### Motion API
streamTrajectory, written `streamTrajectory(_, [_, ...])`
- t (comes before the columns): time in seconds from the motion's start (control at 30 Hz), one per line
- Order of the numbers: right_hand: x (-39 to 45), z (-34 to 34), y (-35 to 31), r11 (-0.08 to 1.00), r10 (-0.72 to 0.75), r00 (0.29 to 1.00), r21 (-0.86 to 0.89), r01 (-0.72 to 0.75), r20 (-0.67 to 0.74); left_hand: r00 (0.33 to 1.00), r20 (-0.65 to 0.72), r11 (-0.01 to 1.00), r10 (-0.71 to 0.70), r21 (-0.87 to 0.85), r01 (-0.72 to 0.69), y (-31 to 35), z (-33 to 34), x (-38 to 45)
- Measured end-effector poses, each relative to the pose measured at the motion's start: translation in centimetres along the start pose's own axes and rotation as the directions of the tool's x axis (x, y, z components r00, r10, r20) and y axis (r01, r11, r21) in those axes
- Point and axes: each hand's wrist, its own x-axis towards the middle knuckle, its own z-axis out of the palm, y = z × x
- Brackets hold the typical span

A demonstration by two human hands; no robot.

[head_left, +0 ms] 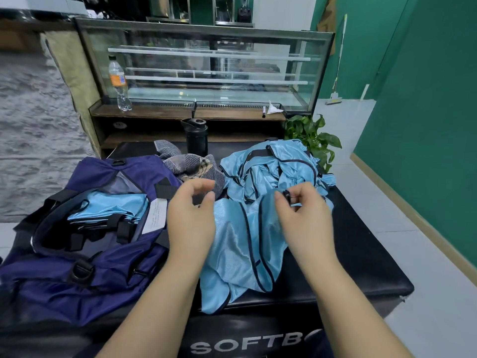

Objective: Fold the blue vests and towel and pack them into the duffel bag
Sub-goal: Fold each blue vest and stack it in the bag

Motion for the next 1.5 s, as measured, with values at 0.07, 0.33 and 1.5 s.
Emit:
streamTrajectory(0.07, [-0.8, 1.5, -0.4, 1.000, -0.005, 0.995, -0.001, 0.005, 0.100, 0.999, 0.034, 1.000, -0.003, -0.031, 0.004, 0.1, 0.8, -0.6])
streamTrajectory(0.33, [-2.3, 4.0, -0.1, 0.999, -0.034, 0.972, 0.021, 0.030, 0.234, 0.988, 0.141, 0.970, -0.063, -0.223, 0.093, 0.5, 1.7, -2.1])
streamTrajectory(1.5, [-0.7, 1.1, 0.5, 0.895, 0.038, 0.838, 0.355, -0.271, 0.544, 0.798, 0.369, 0.841, 0.476, 0.076, -0.536, -0.9, 0.4, -0.9])
